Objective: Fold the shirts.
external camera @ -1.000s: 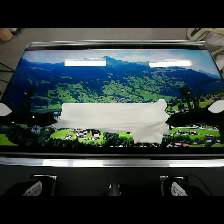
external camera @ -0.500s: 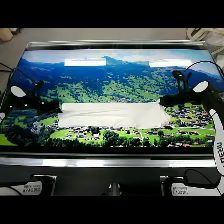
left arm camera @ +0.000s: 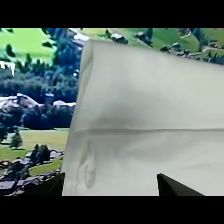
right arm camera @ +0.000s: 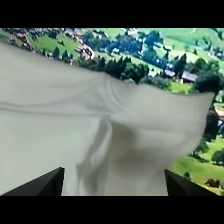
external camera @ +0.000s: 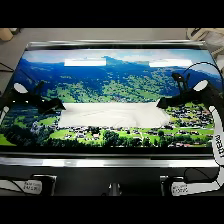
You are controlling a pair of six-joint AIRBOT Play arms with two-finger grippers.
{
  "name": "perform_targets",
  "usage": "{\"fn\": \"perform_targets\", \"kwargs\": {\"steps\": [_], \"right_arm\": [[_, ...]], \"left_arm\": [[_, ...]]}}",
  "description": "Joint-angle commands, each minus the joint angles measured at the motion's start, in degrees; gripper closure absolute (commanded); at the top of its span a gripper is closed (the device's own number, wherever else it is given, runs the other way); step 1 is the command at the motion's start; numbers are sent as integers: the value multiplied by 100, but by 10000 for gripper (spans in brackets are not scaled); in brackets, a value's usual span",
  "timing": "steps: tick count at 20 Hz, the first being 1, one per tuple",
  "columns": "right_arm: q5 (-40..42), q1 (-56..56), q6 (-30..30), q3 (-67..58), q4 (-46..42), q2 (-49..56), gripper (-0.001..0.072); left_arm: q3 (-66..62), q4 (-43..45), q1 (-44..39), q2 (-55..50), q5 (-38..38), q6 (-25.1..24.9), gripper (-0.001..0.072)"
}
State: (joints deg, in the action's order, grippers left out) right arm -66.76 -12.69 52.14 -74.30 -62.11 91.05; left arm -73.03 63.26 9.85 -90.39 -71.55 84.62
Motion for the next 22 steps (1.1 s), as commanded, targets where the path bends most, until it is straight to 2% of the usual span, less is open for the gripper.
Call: {"fn": "perform_targets", "kwargs": {"steps": [1, 4, 8, 14, 18, 22], "right_arm": [[-1169, -208, -326, -68, -358, 15, -1], [-1071, -138, -234, 24, -713, 61, -1], [-872, -133, -20, 33, -706, 435, -1], [-719, -133, 37, 22, -232, 649, -1], [-1733, -485, -291, -428, -155, 470, 0], [-1543, -1239, -153, -531, 50, 243, -1]], "left_arm": [[-216, 17, 203, 455, -76, 22, -3], [-216, -17, 166, 892, -28, 26, -3], [-216, -20, -50, 1305, -59, 28, -3], [-216, -17, -551, 1453, -57, 24, -2], [-216, -4, -599, 1425, -39, -66, -2], [-214, -7, -601, 1419, -42, -63, -2]]}}
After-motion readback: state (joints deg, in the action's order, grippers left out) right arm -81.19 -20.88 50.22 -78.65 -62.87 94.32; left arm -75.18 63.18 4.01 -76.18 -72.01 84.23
